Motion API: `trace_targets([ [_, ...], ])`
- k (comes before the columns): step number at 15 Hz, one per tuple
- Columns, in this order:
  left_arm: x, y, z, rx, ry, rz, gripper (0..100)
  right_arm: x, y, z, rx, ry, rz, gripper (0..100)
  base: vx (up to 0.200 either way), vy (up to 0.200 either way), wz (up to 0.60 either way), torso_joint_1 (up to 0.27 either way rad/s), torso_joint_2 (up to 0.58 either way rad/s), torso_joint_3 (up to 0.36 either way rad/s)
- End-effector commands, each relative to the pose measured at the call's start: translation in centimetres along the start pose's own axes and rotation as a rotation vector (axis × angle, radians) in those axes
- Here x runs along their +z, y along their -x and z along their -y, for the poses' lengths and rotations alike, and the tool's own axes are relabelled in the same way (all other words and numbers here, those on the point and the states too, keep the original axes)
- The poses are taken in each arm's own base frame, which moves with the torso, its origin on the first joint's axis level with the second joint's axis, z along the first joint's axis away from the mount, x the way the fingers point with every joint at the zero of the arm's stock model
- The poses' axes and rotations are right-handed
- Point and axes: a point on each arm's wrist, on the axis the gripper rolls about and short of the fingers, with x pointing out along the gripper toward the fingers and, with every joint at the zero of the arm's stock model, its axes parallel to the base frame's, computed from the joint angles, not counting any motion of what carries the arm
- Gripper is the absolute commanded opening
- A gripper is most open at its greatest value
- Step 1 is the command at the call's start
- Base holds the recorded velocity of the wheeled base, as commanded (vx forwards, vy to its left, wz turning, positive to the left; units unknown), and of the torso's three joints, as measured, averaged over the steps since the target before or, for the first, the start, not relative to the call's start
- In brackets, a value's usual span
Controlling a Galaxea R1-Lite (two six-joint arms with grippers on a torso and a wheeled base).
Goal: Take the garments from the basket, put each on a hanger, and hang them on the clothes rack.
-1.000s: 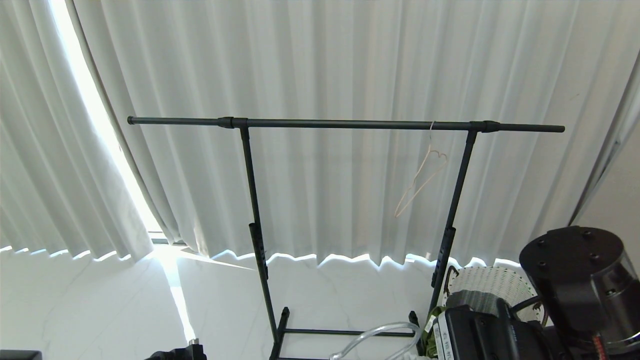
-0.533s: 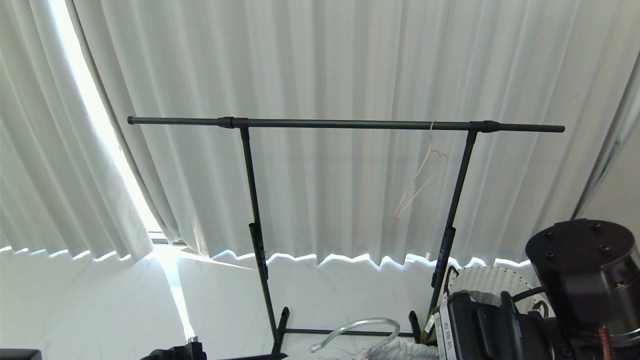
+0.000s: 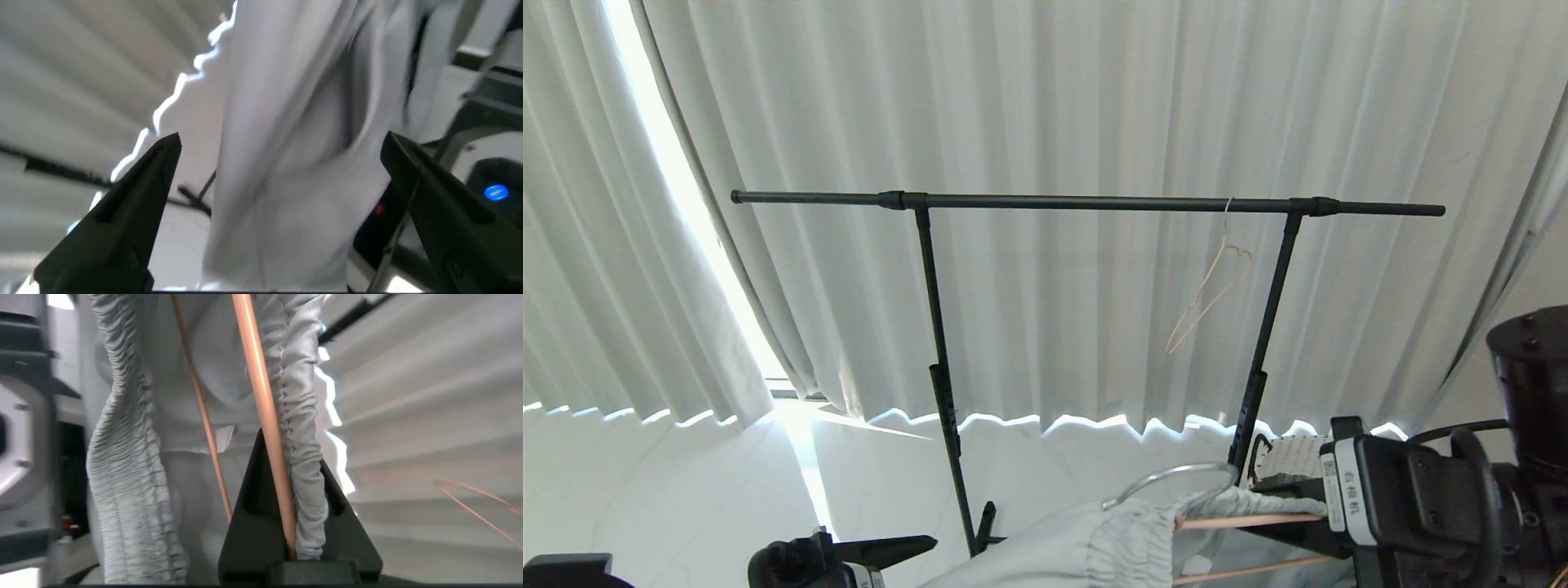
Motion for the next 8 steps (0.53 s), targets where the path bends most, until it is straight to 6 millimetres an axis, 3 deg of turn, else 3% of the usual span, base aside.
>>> trace_targets([
  [1, -2.6, 0.7, -0.8, 0.072, 0.050, -0.057, 100, -0.1, 1.6, 0.7, -0.067, -0.008, 0.017, 0, 0.000, 0.000, 0.00, 0.000, 0.00, 0.000],
  [4, -4.6, 1.2, -1.3, 0.140, 0.102, -0.112, 100, -0.1, 3.1, 0.7, -0.083, -0.116, 0.005, 0, 0.000, 0.000, 0.00, 0.000, 0.00, 0.000],
  [8, -5.4, 0.5, -2.6, 0.225, 0.181, -0.199, 100, 0.7, 4.3, 0.8, -0.089, -0.189, 0.025, 0, 0.000, 0.000, 0.00, 0.000, 0.00, 0.000],
])
